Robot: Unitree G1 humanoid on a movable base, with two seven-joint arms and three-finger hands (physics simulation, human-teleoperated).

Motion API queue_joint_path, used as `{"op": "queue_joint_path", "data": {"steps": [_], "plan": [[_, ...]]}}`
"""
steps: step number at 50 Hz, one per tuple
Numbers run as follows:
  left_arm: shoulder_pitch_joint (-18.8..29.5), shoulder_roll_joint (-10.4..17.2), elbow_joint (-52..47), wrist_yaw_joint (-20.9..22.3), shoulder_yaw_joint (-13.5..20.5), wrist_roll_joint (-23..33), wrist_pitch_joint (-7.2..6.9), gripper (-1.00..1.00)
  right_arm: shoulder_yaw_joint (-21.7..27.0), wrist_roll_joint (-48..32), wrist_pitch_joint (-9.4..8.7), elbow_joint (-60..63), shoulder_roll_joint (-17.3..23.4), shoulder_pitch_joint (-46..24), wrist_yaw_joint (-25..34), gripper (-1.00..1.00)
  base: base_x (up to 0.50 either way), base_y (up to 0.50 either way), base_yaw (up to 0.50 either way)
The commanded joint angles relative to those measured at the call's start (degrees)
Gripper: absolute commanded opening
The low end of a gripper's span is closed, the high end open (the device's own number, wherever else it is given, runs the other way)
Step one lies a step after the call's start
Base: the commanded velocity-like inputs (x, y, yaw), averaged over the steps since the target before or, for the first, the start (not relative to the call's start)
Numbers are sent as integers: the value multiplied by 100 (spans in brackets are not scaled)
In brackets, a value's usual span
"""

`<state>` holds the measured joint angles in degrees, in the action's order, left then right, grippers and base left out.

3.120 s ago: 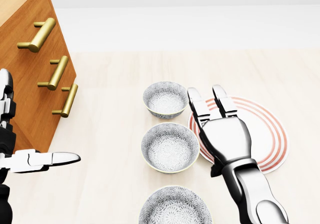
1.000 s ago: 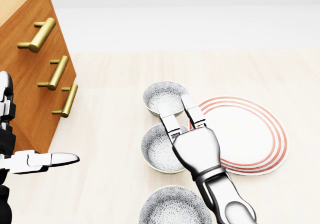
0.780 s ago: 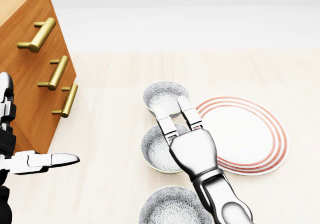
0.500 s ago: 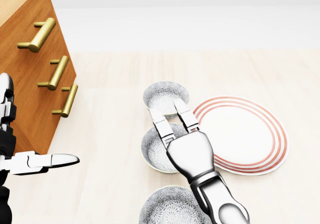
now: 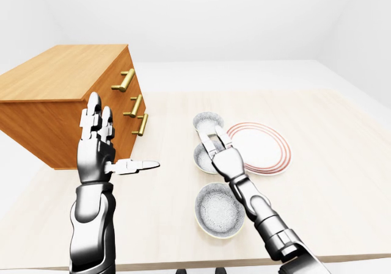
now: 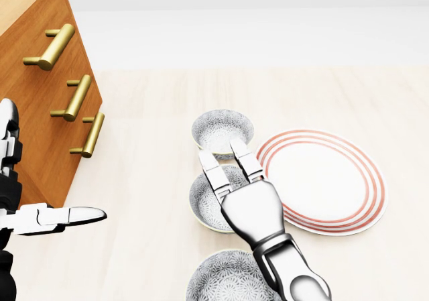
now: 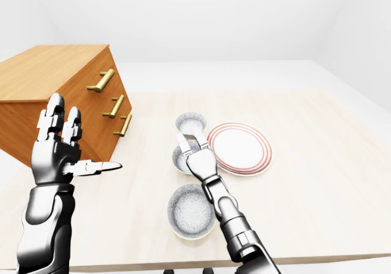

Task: Put the bowl in the middle on the plate.

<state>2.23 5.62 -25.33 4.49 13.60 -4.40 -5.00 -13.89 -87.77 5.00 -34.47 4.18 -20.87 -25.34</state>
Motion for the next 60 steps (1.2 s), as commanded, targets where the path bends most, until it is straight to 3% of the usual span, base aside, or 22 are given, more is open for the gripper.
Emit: {"op": "queue_joint_path", "data": {"steps": [1,27,44,60], "plan": [[3,3,1,-1,4,-7,0,100,14,69,0,-148,-30,-34,25,100,0,0,0],[-22,-10,31,4,-5,-1,0,100,-59,-45,0,-913,-62,-245,-466,100,0,0,0],[-49,-20,32,9,-10,2,0,100,-78,-156,0,-1246,-68,-377,-466,100,0,0,0],[-55,-23,37,18,-9,2,0,100,28,245,0,-1575,-90,-431,-451,100,0,0,0]]}}
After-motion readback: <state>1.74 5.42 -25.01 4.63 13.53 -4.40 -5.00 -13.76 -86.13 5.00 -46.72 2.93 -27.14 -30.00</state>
